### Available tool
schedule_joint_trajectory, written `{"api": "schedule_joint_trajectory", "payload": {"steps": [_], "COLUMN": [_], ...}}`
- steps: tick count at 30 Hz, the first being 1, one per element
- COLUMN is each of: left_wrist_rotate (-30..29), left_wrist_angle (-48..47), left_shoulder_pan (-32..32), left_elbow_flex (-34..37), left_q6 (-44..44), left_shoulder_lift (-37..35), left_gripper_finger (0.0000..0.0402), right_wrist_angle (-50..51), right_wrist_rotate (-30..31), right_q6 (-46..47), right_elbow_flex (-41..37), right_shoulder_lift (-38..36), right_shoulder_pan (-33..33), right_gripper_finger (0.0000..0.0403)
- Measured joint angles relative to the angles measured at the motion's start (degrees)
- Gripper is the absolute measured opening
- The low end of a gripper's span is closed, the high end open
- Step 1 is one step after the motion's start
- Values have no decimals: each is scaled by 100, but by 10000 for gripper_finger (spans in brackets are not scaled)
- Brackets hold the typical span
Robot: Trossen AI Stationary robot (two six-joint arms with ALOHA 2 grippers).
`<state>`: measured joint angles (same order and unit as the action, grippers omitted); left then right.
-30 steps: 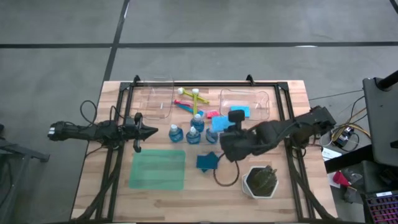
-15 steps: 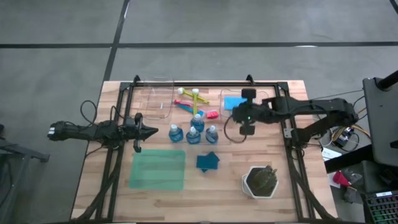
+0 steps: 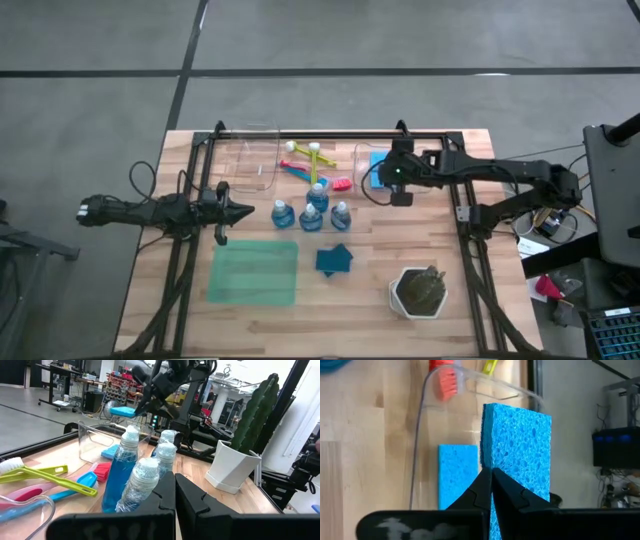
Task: Pick & Place Kitchen Sink Supplies
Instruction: Put the blue sponge into the right transparent bin
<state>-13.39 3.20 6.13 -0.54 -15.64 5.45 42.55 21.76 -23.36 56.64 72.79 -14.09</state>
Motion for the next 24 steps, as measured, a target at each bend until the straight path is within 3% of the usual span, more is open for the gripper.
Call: {"api": "schedule_joint_trajectory", "payload": {"steps": [7,11,24], "left_wrist_rotate": [0,0,0], "left_wrist_angle": [-1,-2,-2], "left_shoulder_pan": [2,2,2], "left_elbow_flex": [1,2,1], "left_q6": [0,0,0], "left_shoulder_lift": [0,0,0], "left_gripper_finger": [0,0,0], "right_wrist_angle": [-417,-804,-1521], "right_wrist_rotate": [-165,-611,-701], "right_q6": [-148,-372,-741], "right_elbow_flex": [-497,-815,-1296], "right_shoulder_lift": [0,0,2], "right_shoulder_pan": [-290,-466,-887], "right_gripper_finger": [8,8,8]}}
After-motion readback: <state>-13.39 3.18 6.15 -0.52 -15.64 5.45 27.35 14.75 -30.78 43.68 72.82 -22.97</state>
